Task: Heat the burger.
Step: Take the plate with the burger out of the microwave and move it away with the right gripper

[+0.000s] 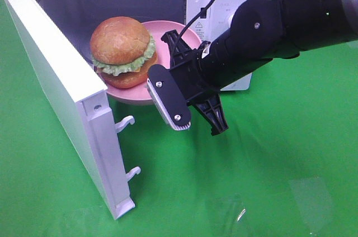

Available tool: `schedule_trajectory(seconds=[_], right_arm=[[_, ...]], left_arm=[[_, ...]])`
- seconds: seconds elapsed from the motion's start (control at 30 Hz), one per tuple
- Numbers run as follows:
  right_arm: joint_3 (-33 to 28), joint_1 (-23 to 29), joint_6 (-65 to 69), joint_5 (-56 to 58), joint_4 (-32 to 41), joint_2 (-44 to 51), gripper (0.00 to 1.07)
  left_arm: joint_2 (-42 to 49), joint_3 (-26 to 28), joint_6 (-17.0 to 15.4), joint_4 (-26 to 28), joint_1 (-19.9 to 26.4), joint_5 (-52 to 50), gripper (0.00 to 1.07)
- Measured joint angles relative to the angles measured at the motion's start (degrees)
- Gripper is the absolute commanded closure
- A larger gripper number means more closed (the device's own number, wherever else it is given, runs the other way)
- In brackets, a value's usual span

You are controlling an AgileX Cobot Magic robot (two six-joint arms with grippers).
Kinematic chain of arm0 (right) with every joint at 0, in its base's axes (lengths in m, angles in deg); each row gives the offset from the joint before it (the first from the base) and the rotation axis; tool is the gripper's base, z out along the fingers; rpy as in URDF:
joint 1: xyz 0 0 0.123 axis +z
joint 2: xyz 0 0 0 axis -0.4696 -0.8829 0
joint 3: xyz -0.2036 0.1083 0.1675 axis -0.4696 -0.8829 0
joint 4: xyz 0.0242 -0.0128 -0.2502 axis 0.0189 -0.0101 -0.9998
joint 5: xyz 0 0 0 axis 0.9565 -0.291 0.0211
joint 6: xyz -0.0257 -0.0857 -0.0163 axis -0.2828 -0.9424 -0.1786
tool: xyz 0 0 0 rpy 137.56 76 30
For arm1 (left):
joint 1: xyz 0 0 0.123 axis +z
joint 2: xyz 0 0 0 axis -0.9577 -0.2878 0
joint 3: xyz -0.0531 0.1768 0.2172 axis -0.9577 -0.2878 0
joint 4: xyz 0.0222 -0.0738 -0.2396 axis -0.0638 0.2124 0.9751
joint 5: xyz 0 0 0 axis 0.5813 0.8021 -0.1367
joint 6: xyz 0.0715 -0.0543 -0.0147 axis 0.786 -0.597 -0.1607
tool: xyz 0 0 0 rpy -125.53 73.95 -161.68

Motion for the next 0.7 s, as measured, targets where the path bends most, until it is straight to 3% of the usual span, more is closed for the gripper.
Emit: schedule_trajectory(seconds=[0.7], right_arm=[[-17.76, -0.06, 4.98, -3.72, 0.52, 17.93, 1.07]], left_arm=[[0.00, 0.00, 0.00, 0.00, 0.00, 0.00, 0.09]])
